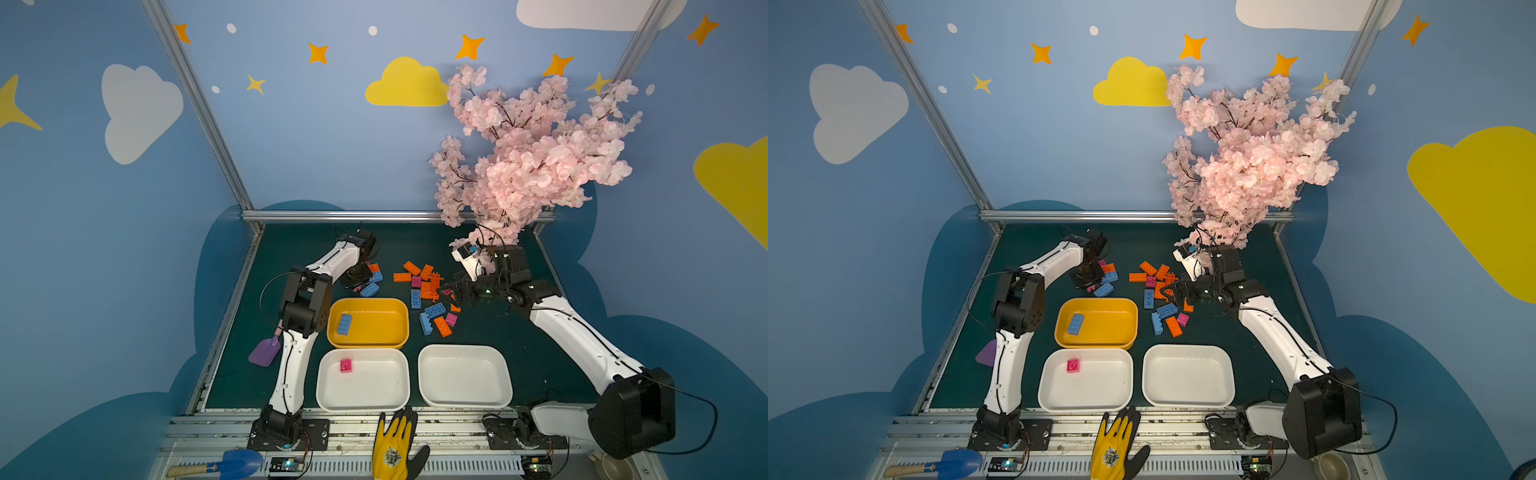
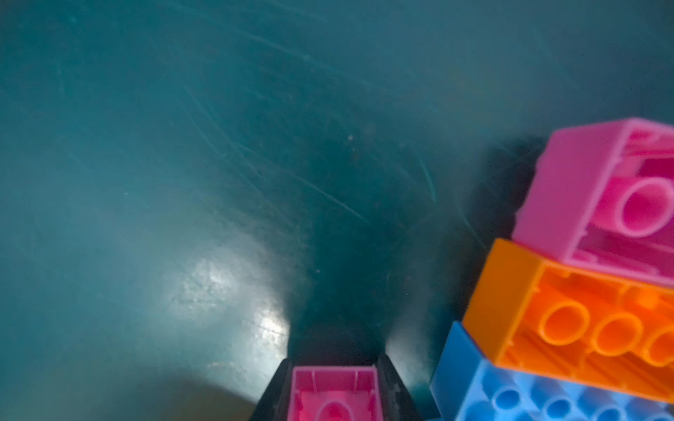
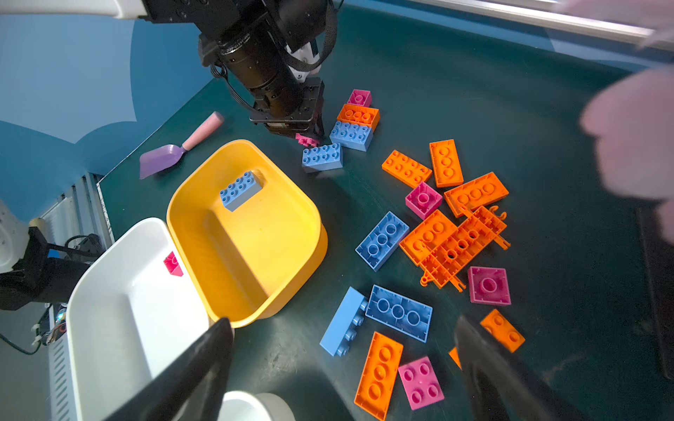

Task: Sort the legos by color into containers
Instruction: 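Return the left gripper to the pile and grasp another pink brick, then carry the pink brick with the left gripper over the white bin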

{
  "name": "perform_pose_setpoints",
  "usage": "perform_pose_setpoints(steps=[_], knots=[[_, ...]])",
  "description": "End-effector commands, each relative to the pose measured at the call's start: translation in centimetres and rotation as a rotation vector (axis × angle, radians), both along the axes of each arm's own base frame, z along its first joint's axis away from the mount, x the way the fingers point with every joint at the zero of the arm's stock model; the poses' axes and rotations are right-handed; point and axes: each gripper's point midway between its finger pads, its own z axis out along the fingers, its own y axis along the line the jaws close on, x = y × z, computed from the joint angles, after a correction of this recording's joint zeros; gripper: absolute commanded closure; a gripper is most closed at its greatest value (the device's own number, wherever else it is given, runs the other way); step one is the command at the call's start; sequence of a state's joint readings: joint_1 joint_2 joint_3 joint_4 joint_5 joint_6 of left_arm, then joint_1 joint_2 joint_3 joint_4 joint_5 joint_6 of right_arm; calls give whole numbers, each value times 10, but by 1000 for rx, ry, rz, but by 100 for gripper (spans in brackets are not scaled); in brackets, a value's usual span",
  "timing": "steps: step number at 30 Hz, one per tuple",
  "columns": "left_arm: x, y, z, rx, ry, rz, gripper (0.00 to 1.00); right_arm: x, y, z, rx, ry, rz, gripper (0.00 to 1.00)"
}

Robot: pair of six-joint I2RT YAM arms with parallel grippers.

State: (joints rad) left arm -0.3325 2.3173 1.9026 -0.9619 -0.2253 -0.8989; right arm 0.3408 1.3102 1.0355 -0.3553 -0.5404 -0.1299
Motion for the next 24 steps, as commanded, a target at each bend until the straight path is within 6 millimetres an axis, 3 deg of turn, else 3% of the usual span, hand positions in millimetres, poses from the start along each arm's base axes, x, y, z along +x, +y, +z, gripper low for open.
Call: perform_pose_setpoints(steps=[1, 8, 13, 17, 24], knots=[[-7, 12, 3, 29, 29, -13, 68, -1, -2, 2, 12, -2, -8, 6], [-4, 18, 47, 54, -39, -91, 70, 1, -2, 5, 15, -12, -17, 6], [-26, 15, 87, 45, -70, -183, 70, 1, -2, 7, 21, -20, -14, 7], [-65, -2, 119, -25, -84, -311, 69, 0, -1, 8, 20, -26, -4, 6], [-171, -32, 147, -155, -26, -556, 70, 0, 1, 7, 22, -22, 14, 6]])
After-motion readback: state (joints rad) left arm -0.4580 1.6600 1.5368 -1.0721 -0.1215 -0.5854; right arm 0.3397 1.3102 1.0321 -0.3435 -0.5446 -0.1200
